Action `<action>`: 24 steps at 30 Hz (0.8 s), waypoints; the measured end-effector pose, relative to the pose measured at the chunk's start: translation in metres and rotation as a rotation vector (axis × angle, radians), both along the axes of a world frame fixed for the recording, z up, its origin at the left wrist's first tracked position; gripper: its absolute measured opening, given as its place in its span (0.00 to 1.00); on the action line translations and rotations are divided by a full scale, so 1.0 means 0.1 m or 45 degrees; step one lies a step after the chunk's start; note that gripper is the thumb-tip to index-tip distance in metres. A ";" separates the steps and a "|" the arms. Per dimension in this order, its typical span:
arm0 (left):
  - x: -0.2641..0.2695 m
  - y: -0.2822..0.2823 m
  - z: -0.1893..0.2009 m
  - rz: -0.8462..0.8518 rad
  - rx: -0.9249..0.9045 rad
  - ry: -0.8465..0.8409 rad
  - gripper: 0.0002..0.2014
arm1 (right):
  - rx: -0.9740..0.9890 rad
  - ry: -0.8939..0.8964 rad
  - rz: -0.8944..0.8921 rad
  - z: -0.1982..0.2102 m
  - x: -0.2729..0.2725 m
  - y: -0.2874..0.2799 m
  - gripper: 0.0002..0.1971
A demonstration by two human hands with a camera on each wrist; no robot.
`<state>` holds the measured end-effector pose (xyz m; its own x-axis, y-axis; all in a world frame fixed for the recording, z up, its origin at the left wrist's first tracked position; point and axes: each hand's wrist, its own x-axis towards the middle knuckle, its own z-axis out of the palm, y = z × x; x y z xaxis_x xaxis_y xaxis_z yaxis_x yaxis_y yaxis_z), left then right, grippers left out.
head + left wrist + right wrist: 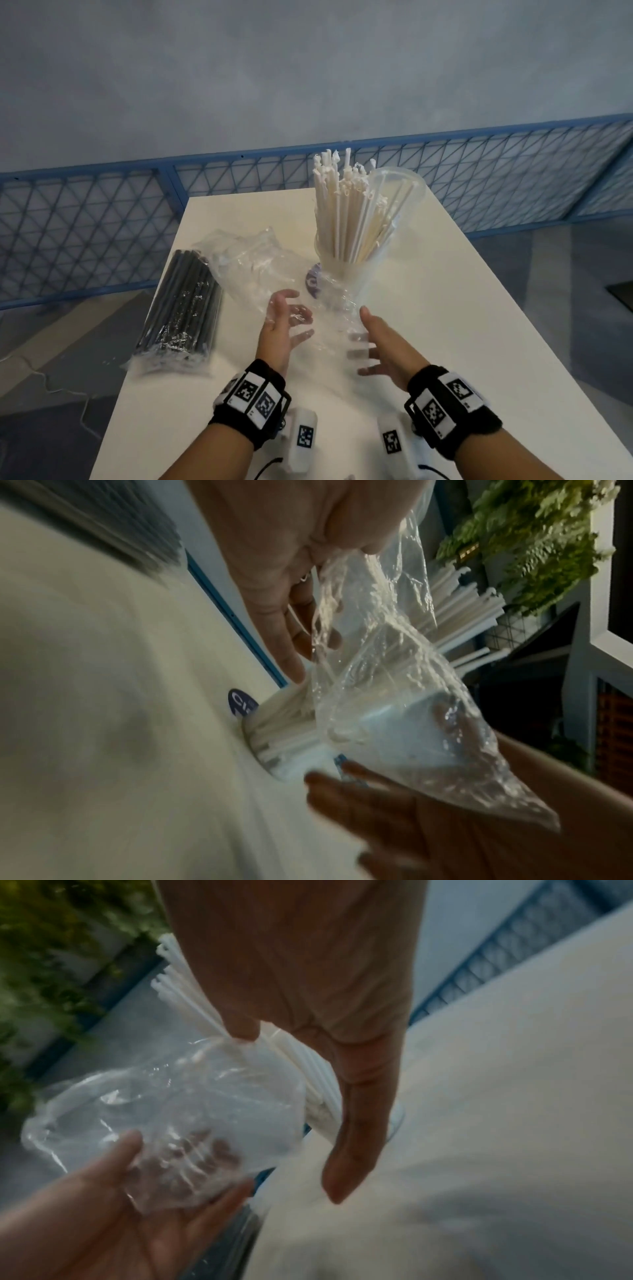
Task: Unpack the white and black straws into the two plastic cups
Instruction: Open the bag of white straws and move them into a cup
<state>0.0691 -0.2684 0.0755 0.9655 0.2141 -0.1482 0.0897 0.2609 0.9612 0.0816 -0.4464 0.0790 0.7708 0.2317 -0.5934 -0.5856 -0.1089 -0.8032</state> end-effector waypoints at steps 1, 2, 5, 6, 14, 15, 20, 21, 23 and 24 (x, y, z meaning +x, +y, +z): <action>-0.02 -0.04 -0.03 -0.036 0.013 0.019 0.18 | 0.100 0.025 -0.035 -0.02 -0.01 0.02 0.26; -0.03 -0.06 -0.06 -0.075 0.033 0.043 0.17 | 0.160 0.015 -0.089 -0.03 -0.02 0.04 0.24; -0.06 -0.08 -0.18 -0.077 0.121 0.134 0.12 | 0.141 -0.095 -0.301 -0.10 -0.02 0.02 0.18; -0.06 -0.06 -0.23 -0.011 0.204 0.173 0.19 | 0.107 -0.141 -0.344 -0.13 -0.02 -0.04 0.18; -0.10 -0.21 -0.25 0.343 1.398 -0.162 0.46 | -0.242 -0.392 -0.315 -0.25 0.05 -0.89 0.18; -0.09 -0.29 -0.23 0.213 1.477 -0.124 0.42 | -0.271 -0.409 -0.298 -0.26 0.07 -0.99 0.18; 0.02 -0.70 -0.22 -0.188 1.117 0.050 0.14 | -0.454 -0.505 -0.174 -0.35 0.23 -1.47 0.22; 0.05 -0.78 -0.23 -0.196 1.064 0.080 0.13 | -0.472 -0.522 -0.145 -0.36 0.26 -1.55 0.22; 0.10 -0.92 -0.25 -0.203 1.069 0.124 0.12 | -0.486 -0.542 -0.123 -0.37 0.33 -1.70 0.23; 0.12 -0.96 -0.28 -0.190 1.082 0.155 0.12 | -0.488 -0.551 -0.142 -0.38 0.36 -1.77 0.23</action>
<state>0.0807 -0.3646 0.0479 0.9802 0.1715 -0.0992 0.1802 -0.5632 0.8064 0.1174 -0.6238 0.0413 0.9690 -0.0335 -0.2449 -0.2379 -0.3950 -0.8874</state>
